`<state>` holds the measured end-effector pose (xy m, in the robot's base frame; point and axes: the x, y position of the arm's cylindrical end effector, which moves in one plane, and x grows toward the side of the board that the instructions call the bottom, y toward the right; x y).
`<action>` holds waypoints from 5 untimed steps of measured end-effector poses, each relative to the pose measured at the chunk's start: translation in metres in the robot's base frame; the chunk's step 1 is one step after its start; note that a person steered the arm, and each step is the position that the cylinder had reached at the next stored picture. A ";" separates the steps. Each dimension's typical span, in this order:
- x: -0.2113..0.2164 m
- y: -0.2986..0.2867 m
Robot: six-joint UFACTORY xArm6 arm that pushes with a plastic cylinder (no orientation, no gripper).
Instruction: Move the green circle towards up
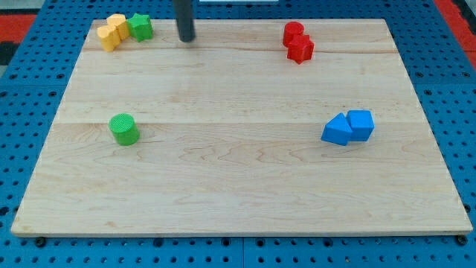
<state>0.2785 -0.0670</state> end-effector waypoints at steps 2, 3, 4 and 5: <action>0.202 0.020; 0.258 -0.063; 0.247 -0.123; 0.231 -0.114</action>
<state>0.5094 -0.1809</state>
